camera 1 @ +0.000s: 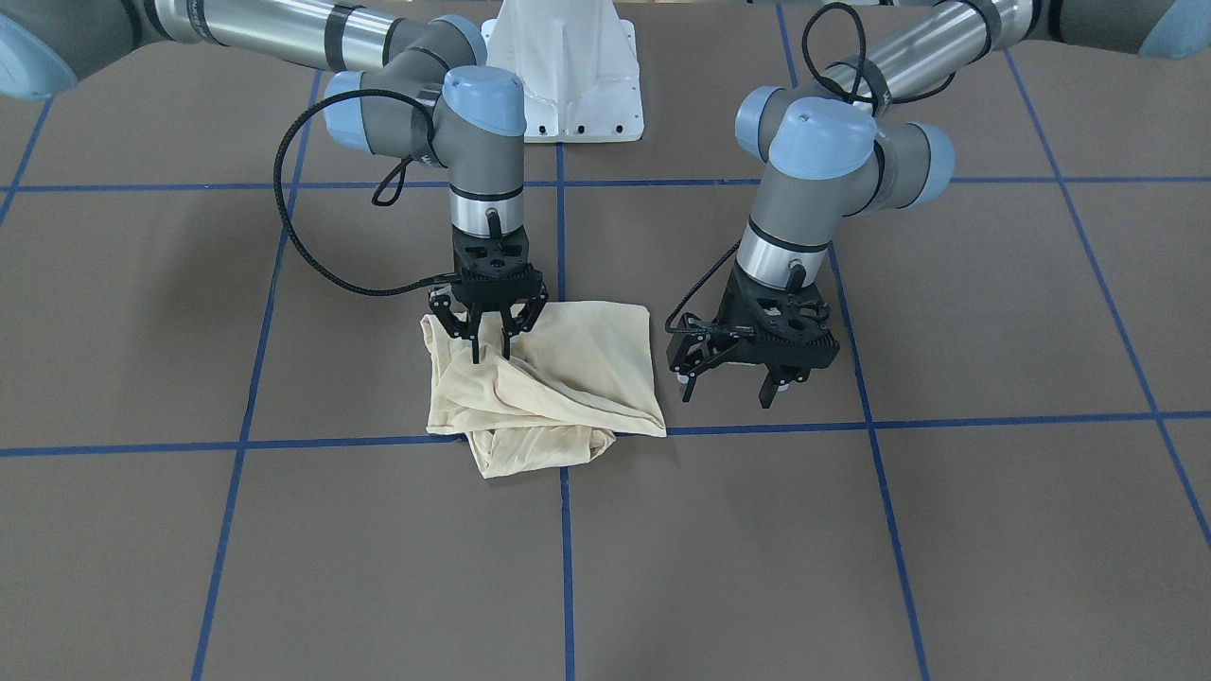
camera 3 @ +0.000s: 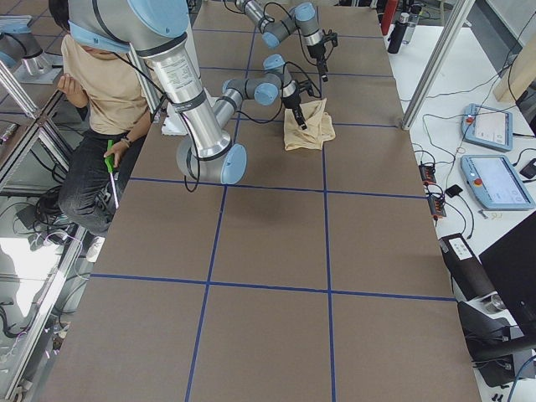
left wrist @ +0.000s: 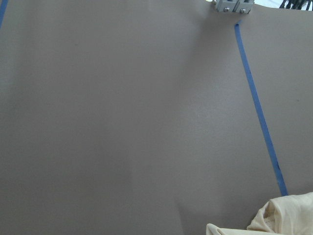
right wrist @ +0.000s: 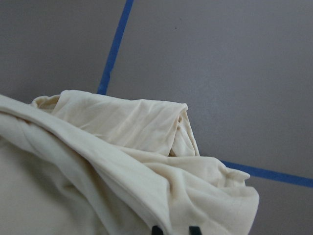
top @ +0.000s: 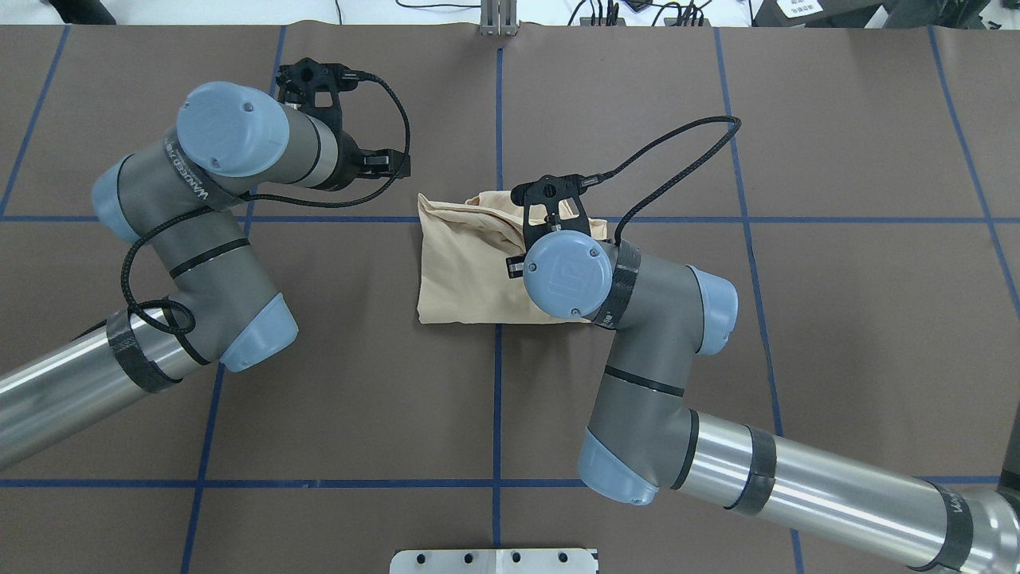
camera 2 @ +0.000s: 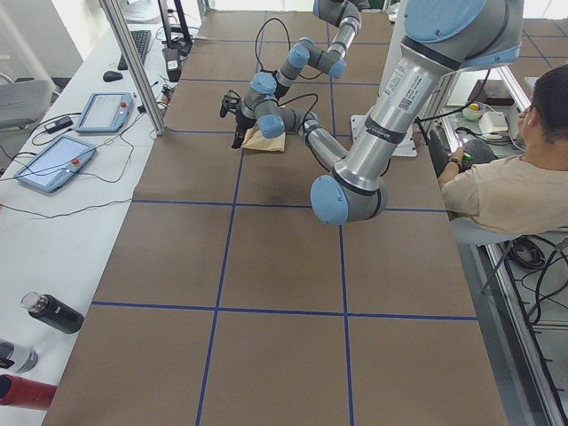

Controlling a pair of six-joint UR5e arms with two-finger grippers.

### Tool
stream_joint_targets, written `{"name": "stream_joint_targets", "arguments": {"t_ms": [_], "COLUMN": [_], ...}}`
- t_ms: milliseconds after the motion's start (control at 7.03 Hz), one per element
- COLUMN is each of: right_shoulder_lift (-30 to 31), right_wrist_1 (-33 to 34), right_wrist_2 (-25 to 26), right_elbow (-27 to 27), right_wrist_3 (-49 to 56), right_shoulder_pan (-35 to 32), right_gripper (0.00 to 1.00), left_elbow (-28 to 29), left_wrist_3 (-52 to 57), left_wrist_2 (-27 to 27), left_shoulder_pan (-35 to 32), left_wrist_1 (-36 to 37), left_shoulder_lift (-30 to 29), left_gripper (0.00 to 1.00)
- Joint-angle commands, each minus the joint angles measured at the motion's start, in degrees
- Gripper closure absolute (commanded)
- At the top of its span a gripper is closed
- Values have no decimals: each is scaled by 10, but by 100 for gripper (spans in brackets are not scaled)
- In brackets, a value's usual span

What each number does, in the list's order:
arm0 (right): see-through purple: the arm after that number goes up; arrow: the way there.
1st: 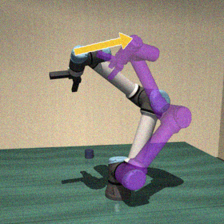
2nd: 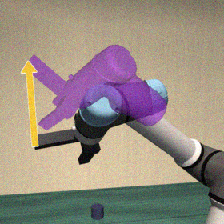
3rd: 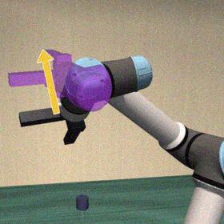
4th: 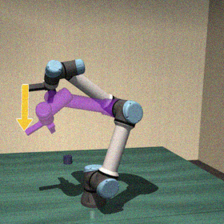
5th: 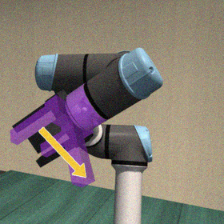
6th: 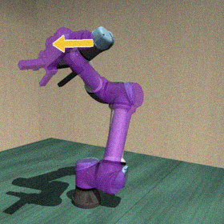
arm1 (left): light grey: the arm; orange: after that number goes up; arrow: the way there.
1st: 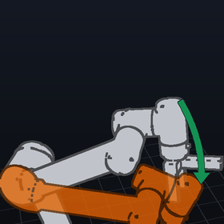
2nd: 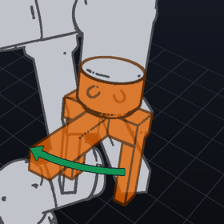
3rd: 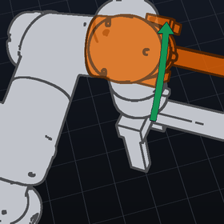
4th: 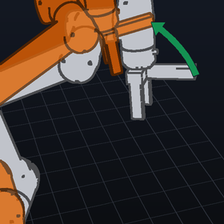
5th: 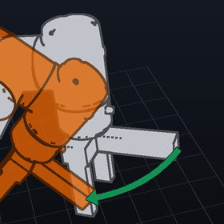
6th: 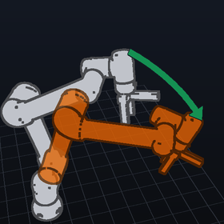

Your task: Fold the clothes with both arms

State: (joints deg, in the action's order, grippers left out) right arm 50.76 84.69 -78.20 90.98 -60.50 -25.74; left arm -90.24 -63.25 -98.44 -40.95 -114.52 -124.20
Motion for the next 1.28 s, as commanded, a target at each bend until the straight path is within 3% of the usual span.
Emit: {"name": "stream_joint_targets", "arguments": {"t_ms": [0,142,284,427,569,853,1138], "right_shoulder_lift": [-5,-22,-49,-66,-76,-96,-88], "right_wrist_1": [-1,-8,-65,-157,-172,-169,-131], "right_wrist_2": [12,14,24,30,17,-135,-258], "right_elbow": [-12,-52,-124,-195,-207,-206,-187], "right_wrist_3": [14,34,35,34,32,35,38], "right_shoulder_pan": [-26,-46,-57,-60,-73,-133,-192], "right_gripper": [100,100,85,1,0,0,0], "left_elbow": [-2,-3,-6,-10,-11,-25,-82], "left_wrist_3": [0,-1,-1,-1,-1,5,51], "left_wrist_2": [-1,-1,-1,-2,-3,-34,-88], "left_shoulder_pan": [0,0,0,0,0,0,-24], "left_wrist_1": [0,0,0,1,1,3,24], "left_shoulder_lift": [0,0,0,0,1,6,40], "left_gripper": [0,0,0,0,0,0,0]}}
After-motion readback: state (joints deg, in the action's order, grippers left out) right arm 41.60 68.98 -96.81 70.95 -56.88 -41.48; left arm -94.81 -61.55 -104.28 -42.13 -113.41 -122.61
